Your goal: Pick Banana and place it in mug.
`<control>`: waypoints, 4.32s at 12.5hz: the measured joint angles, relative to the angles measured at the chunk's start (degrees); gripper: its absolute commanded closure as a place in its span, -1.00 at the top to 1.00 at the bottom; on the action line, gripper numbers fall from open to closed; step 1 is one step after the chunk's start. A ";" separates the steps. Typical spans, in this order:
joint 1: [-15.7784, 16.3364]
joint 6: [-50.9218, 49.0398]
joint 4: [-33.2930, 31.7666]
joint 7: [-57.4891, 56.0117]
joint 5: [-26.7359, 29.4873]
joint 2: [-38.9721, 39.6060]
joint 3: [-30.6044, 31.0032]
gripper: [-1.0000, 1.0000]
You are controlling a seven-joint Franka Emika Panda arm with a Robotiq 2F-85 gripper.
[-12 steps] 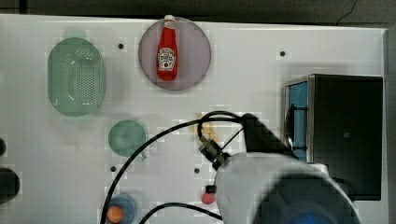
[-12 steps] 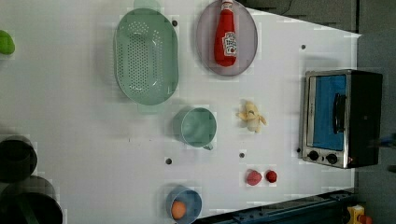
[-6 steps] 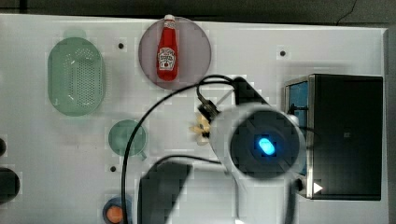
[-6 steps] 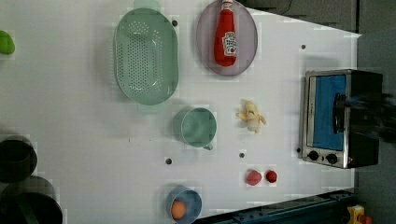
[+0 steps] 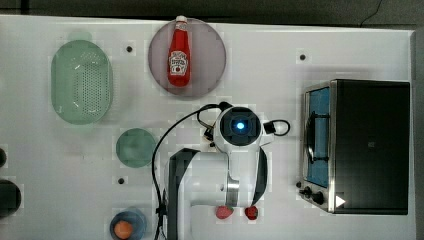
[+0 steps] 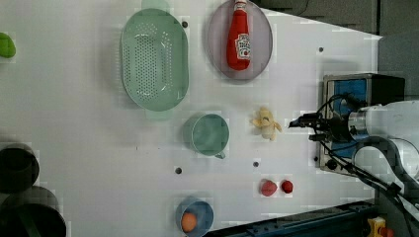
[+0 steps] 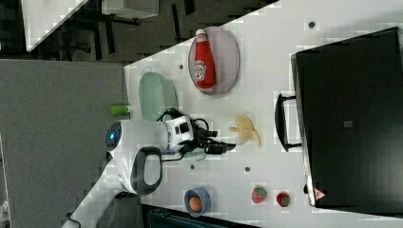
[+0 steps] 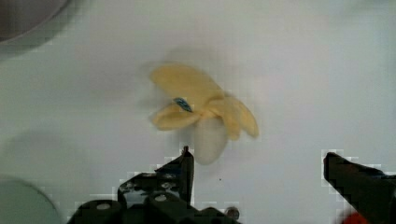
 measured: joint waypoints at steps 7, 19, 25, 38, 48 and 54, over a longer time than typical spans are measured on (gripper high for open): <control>1.56 13.99 -0.45 -3.01 1.32 15.47 2.48 1.00; -0.40 23.78 -2.35 -4.53 1.79 16.57 1.30 -0.37; -0.06 -7.58 6.04 -4.53 0.90 -3.12 1.20 -0.37; 4.82 -13.79 13.99 29.74 8.20 -5.15 28.99 -0.37; 2.44 7.13 -0.11 37.36 7.27 2.37 25.71 1.00; 3.43 -5.09 6.60 37.40 5.08 -4.10 25.14 1.00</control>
